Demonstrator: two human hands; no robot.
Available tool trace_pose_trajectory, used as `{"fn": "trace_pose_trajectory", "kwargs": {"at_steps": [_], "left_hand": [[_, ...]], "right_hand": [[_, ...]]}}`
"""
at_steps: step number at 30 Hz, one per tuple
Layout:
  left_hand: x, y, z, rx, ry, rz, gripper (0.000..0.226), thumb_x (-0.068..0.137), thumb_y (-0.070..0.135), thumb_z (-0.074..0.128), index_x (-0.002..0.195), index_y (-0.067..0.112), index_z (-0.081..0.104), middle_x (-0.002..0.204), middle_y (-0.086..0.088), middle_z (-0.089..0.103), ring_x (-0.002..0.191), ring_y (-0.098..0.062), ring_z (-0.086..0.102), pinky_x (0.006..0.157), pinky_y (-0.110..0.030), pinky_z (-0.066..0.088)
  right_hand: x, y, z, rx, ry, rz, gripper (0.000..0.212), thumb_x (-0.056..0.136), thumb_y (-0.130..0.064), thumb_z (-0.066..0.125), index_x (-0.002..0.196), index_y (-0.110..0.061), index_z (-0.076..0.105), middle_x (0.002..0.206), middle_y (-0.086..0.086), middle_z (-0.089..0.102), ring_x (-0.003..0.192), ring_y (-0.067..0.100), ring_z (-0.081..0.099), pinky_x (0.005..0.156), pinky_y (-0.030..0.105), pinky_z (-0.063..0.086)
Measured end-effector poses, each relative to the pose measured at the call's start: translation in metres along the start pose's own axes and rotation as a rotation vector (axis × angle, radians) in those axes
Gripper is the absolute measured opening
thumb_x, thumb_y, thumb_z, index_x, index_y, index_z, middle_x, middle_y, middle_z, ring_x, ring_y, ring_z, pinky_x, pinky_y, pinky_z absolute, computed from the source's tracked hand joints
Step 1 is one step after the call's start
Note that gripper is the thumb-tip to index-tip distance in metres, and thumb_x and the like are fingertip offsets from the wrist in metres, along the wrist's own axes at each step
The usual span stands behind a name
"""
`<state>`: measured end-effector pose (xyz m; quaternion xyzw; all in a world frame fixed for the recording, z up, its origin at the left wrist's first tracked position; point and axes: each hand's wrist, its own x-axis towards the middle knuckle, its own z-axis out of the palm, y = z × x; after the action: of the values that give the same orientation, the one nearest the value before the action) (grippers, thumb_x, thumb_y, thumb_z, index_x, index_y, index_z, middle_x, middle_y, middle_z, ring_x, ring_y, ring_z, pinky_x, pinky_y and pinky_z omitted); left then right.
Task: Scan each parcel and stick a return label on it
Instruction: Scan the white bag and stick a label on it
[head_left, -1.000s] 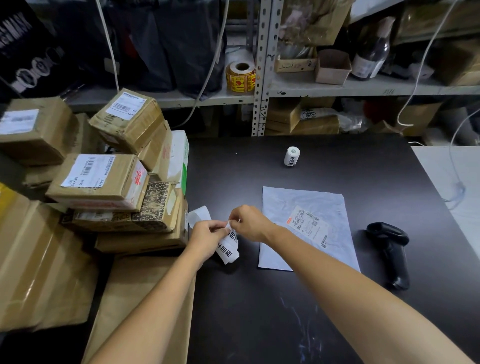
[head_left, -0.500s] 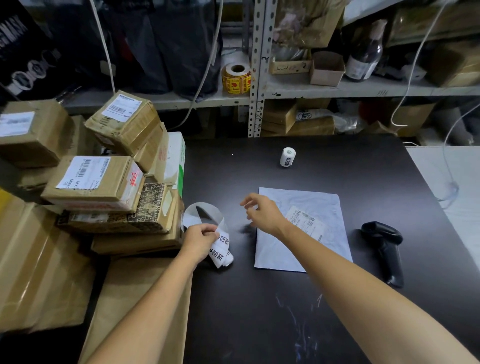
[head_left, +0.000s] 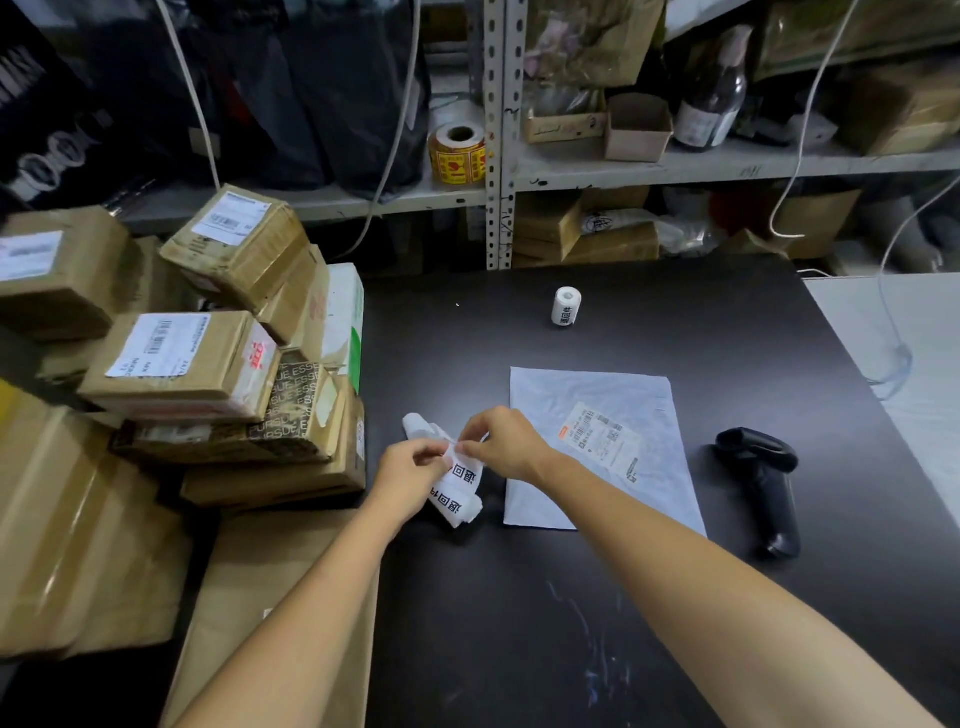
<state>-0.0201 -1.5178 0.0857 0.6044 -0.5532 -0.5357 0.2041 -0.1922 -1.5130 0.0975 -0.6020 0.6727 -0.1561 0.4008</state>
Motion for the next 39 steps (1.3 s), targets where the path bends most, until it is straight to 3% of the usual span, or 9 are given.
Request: {"fn": "trace_pose_trajectory", "kwargs": {"at_steps": [5, 9, 13, 16, 19, 24, 30, 33, 39], "left_hand": [[0.001, -0.011, -0.010, 0.034, 0.034, -0.028, 0.017, 0.087, 0.001, 0.068, 0.103, 0.007, 0.069, 0.089, -0.002, 0.068, 0.083, -0.015, 0.062, 0.073, -0.018, 0.048], [0.005, -0.013, -0.014, 0.116, 0.099, -0.071, 0.016, 0.086, 0.001, 0.068, 0.102, 0.004, 0.069, 0.083, -0.004, 0.068, 0.076, -0.016, 0.063, 0.069, -0.016, 0.050], [0.011, -0.009, -0.014, 0.286, 0.151, -0.097, 0.028, 0.087, 0.010, 0.066, 0.115, 0.011, 0.067, 0.105, -0.008, 0.071, 0.100, -0.026, 0.064, 0.084, -0.028, 0.048], [0.013, 0.005, 0.000, 0.486, 0.189, -0.045, 0.048, 0.088, 0.022, 0.067, 0.134, 0.017, 0.054, 0.125, -0.007, 0.063, 0.117, -0.029, 0.056, 0.092, -0.031, 0.043], [0.011, 0.021, 0.025, 0.529, 0.236, 0.045, 0.052, 0.087, 0.017, 0.065, 0.137, 0.019, 0.051, 0.141, -0.008, 0.047, 0.129, -0.029, 0.044, 0.103, -0.036, 0.038], [-0.001, 0.033, 0.082, 0.578, 0.085, 0.209, 0.036, 0.088, 0.016, 0.060, 0.124, 0.019, 0.062, 0.124, -0.005, 0.062, 0.114, -0.026, 0.055, 0.094, -0.035, 0.042], [-0.008, 0.022, 0.127, 1.052, 0.042, 0.293, 0.029, 0.091, 0.025, 0.052, 0.118, 0.029, 0.062, 0.116, 0.003, 0.066, 0.110, -0.024, 0.054, 0.088, -0.037, 0.035], [-0.004, 0.015, 0.131, 0.924, 0.009, 0.223, 0.032, 0.088, 0.020, 0.057, 0.120, 0.020, 0.058, 0.118, -0.005, 0.060, 0.107, -0.029, 0.056, 0.084, -0.038, 0.045], [0.011, 0.004, 0.125, 0.709, -0.015, 0.085, 0.049, 0.082, 0.023, 0.070, 0.129, 0.027, 0.054, 0.134, -0.006, 0.044, 0.115, -0.028, 0.052, 0.093, -0.037, 0.045]], "right_hand": [[0.007, -0.002, -0.003, 0.056, 0.084, 0.060, 0.010, 0.087, -0.015, 0.064, 0.091, -0.011, 0.073, 0.090, 0.005, 0.071, 0.089, 0.025, 0.067, 0.082, 0.037, 0.055], [0.004, 0.009, -0.026, 0.185, 0.203, 0.140, 0.022, 0.084, -0.004, 0.052, 0.099, -0.012, 0.066, 0.088, 0.003, 0.063, 0.087, 0.031, 0.067, 0.083, 0.046, 0.056], [-0.010, 0.032, -0.061, 0.241, 0.303, 0.212, 0.014, 0.089, -0.009, 0.050, 0.095, -0.016, 0.060, 0.082, -0.001, 0.061, 0.067, 0.025, 0.065, 0.072, 0.046, 0.060], [-0.025, 0.050, -0.083, 0.226, 0.292, 0.268, 0.013, 0.086, -0.012, 0.051, 0.084, -0.010, 0.064, 0.081, 0.007, 0.069, 0.076, 0.030, 0.071, 0.073, 0.046, 0.061], [-0.045, 0.072, -0.096, 0.237, 0.279, 0.321, 0.014, 0.086, -0.014, 0.054, 0.083, -0.006, 0.065, 0.082, 0.011, 0.070, 0.083, 0.032, 0.071, 0.076, 0.047, 0.060], [-0.078, 0.115, -0.107, 0.201, 0.244, 0.411, 0.036, 0.094, -0.027, 0.060, 0.091, 0.009, 0.063, 0.080, 0.015, 0.065, 0.079, 0.034, 0.067, 0.084, 0.051, 0.056], [-0.100, 0.156, -0.106, 0.214, 0.219, 0.462, 0.039, 0.098, -0.029, 0.058, 0.090, 0.009, 0.063, 0.074, 0.009, 0.059, 0.071, 0.024, 0.057, 0.082, 0.046, 0.058], [-0.106, 0.163, -0.103, 0.308, 0.231, 0.476, 0.033, 0.096, -0.035, 0.061, 0.083, -0.004, 0.059, 0.074, 0.006, 0.063, 0.066, 0.021, 0.064, 0.065, 0.034, 0.057], [-0.107, 0.174, -0.092, 0.381, 0.196, 0.455, 0.018, 0.087, -0.016, 0.073, 0.095, -0.007, 0.059, 0.080, 0.005, 0.061, 0.070, 0.019, 0.063, 0.075, 0.040, 0.060]]}}
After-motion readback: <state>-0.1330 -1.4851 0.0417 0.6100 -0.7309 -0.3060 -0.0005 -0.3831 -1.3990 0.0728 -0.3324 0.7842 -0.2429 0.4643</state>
